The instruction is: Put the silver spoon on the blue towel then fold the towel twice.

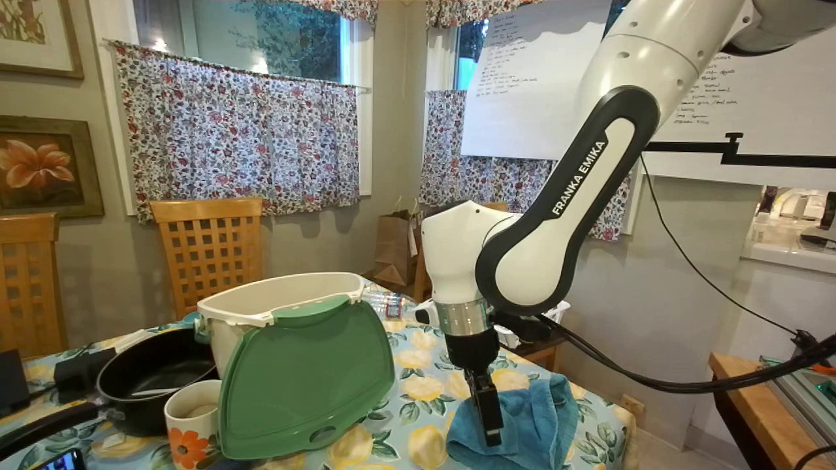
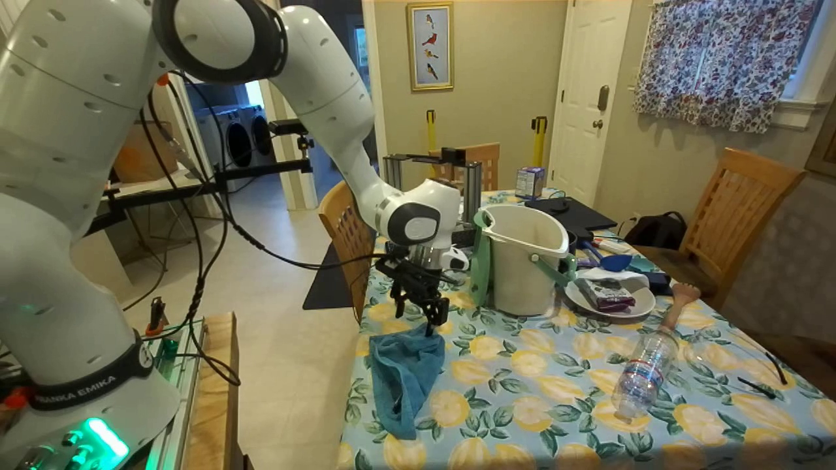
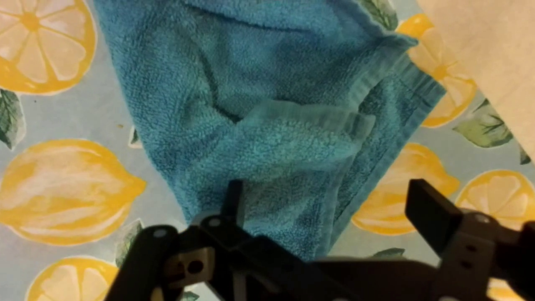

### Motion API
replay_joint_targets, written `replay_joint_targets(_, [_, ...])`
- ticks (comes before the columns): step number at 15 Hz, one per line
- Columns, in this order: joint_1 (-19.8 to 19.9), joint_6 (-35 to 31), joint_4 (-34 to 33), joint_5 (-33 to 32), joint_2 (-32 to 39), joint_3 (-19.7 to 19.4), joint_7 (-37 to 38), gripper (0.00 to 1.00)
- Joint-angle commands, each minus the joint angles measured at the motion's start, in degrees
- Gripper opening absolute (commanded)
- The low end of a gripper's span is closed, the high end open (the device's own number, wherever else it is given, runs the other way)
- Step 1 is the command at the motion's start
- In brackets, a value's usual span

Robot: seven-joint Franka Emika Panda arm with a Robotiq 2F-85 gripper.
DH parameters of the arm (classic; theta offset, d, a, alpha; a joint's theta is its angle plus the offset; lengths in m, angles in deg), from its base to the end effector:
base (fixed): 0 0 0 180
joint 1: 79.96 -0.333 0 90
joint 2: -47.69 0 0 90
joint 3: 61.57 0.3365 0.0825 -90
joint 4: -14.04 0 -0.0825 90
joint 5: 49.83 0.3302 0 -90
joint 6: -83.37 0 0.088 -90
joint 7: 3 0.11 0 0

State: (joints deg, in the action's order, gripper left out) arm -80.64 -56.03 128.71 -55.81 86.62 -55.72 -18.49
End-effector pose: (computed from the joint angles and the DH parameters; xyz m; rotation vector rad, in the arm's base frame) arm 0.5518 0.0614 0.1574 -3.0113 -0.7006 0.3736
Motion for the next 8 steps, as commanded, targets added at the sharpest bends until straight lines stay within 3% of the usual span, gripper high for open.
replay_joint_targets(1, [-4.59,0.0,0.06,-2.52,0.69,-3.63,8.01,1.0])
replay_joint_targets(8, [-11.21,0.73,-1.25,-7.41,2.54,-8.9,19.29,1.0])
